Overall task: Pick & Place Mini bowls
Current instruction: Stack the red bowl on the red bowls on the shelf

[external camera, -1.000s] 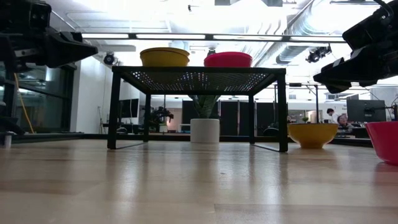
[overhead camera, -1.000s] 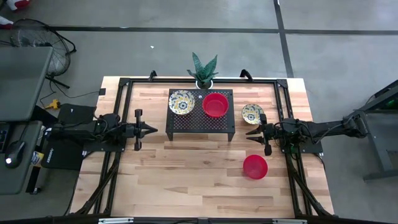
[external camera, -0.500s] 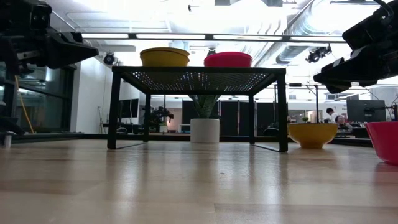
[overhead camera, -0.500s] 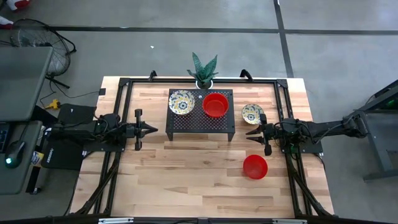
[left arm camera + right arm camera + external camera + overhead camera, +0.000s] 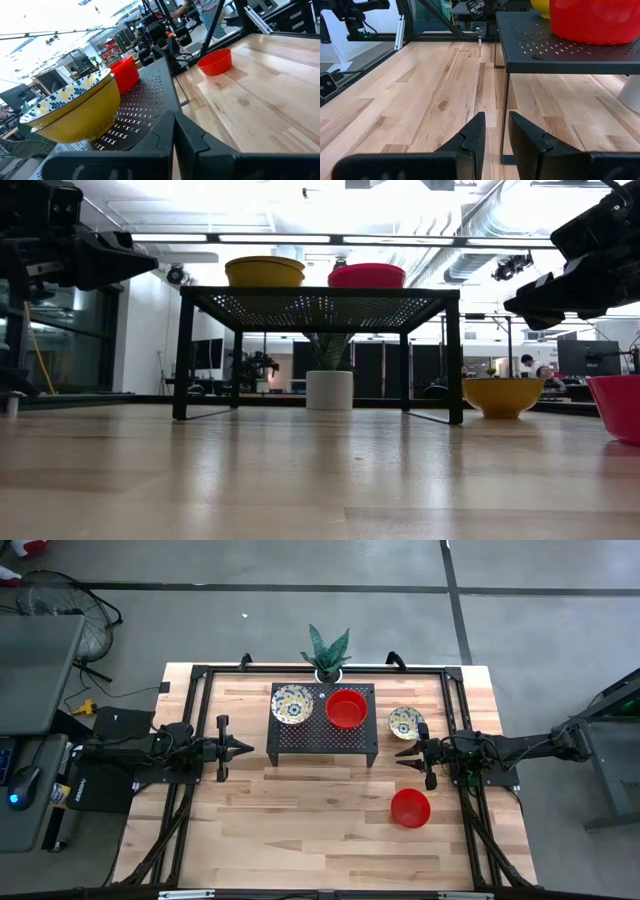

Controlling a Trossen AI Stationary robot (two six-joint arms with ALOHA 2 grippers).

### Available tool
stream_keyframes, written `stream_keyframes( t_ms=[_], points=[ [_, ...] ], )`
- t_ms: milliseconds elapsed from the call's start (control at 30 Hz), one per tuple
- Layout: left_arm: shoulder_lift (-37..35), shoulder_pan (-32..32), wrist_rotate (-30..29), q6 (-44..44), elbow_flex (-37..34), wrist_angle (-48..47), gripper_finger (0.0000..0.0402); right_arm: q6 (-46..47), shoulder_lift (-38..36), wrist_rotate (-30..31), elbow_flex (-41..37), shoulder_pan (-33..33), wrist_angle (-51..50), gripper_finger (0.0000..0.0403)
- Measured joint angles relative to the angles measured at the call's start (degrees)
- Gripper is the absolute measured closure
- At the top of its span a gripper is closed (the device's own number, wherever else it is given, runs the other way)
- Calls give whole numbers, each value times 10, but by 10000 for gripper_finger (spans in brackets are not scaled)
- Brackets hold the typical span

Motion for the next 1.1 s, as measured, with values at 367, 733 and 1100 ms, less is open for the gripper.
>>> stream_keyframes(
  t_ms=[367,733,1100],
  points=[
    [0,0,0,0,0,0,401,0,0,0,0,0,0,329],
    [0,0,0,0,0,0,401,-1,0,0,0,0,0,329],
    [0,0,0,0,0,0,401,63,1,-21,13,10,-16,329]
  ],
)
